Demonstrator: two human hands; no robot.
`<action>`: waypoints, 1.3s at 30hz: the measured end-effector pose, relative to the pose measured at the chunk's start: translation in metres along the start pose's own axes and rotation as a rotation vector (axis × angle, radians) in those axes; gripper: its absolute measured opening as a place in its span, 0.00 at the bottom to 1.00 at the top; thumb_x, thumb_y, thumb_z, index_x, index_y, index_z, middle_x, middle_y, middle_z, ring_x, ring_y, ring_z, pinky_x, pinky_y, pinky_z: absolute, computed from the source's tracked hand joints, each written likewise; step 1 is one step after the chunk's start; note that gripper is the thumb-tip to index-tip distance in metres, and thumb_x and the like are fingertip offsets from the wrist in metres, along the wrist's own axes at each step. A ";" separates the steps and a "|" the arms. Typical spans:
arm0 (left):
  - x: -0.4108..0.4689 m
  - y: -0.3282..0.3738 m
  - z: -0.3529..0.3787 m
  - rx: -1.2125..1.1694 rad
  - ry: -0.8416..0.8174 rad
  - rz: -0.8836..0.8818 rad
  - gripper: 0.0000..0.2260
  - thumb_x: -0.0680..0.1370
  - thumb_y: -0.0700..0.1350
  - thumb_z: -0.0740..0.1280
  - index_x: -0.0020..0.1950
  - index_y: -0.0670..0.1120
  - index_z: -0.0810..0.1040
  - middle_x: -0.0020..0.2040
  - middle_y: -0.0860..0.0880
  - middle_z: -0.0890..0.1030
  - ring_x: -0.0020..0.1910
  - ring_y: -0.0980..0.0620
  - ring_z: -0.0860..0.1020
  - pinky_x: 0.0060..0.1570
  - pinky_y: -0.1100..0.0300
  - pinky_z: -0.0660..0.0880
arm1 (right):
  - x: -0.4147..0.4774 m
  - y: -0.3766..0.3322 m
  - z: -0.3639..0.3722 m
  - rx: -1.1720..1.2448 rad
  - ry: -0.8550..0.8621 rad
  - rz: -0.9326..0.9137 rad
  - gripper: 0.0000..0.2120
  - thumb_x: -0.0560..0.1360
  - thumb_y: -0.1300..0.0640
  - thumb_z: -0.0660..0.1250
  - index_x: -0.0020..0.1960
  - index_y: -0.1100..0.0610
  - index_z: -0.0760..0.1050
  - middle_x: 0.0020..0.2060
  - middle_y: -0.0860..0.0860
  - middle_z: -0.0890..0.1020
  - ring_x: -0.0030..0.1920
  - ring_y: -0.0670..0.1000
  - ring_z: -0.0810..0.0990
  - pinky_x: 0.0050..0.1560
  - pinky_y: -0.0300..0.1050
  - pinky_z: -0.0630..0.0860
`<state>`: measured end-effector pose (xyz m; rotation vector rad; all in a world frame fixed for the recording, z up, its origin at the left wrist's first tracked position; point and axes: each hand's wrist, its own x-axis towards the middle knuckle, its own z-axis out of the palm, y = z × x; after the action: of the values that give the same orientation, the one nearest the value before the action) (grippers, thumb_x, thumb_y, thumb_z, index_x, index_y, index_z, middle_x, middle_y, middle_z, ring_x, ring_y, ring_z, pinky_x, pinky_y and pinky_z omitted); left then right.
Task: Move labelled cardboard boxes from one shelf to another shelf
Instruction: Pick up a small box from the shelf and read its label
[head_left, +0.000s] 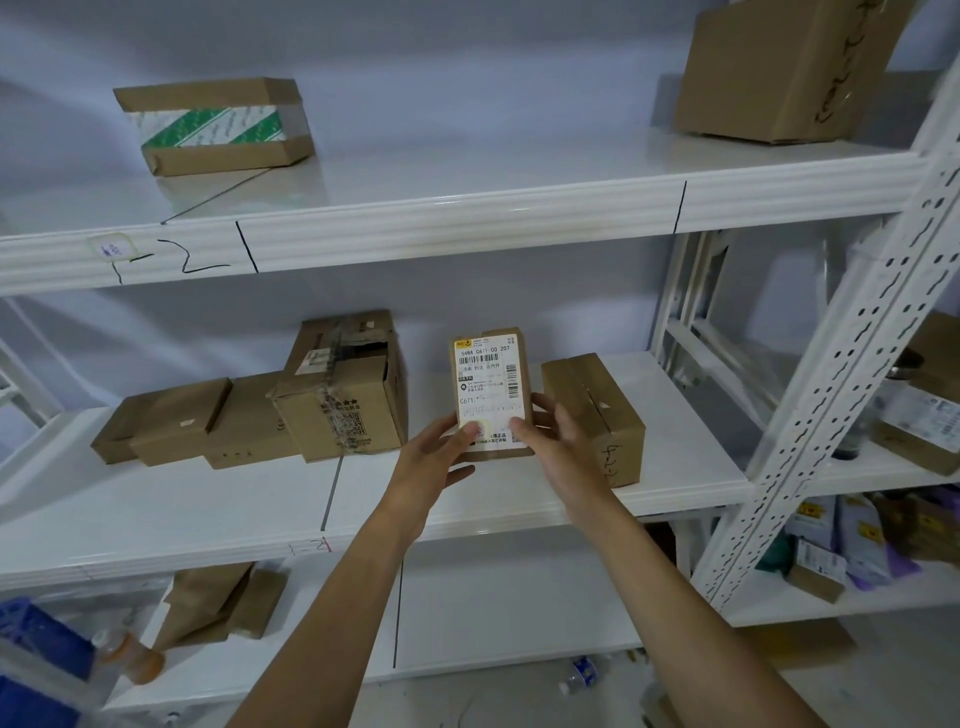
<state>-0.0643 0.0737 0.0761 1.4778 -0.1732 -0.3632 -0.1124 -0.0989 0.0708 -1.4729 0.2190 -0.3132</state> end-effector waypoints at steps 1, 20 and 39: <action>-0.001 0.000 0.000 0.000 -0.002 0.005 0.19 0.81 0.49 0.71 0.71 0.49 0.78 0.63 0.46 0.85 0.62 0.45 0.84 0.65 0.48 0.79 | -0.001 0.000 0.000 0.005 -0.002 -0.001 0.18 0.79 0.55 0.72 0.68 0.48 0.74 0.56 0.44 0.86 0.52 0.38 0.85 0.46 0.28 0.79; -0.017 -0.010 -0.004 0.058 0.032 0.081 0.24 0.78 0.47 0.75 0.73 0.52 0.74 0.57 0.47 0.87 0.56 0.47 0.86 0.55 0.54 0.83 | -0.012 -0.001 0.000 0.146 -0.055 0.081 0.17 0.79 0.57 0.72 0.67 0.50 0.77 0.55 0.48 0.88 0.58 0.53 0.86 0.57 0.45 0.82; -0.031 -0.006 0.025 0.192 0.208 0.229 0.19 0.78 0.53 0.74 0.66 0.50 0.78 0.56 0.52 0.85 0.54 0.54 0.84 0.47 0.61 0.83 | -0.019 0.001 0.007 0.492 -0.042 0.218 0.15 0.80 0.55 0.68 0.66 0.56 0.80 0.57 0.57 0.87 0.61 0.57 0.84 0.58 0.51 0.81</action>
<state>-0.1022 0.0601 0.0756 1.6548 -0.2124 -0.0064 -0.1273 -0.0855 0.0693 -0.9581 0.2465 -0.1441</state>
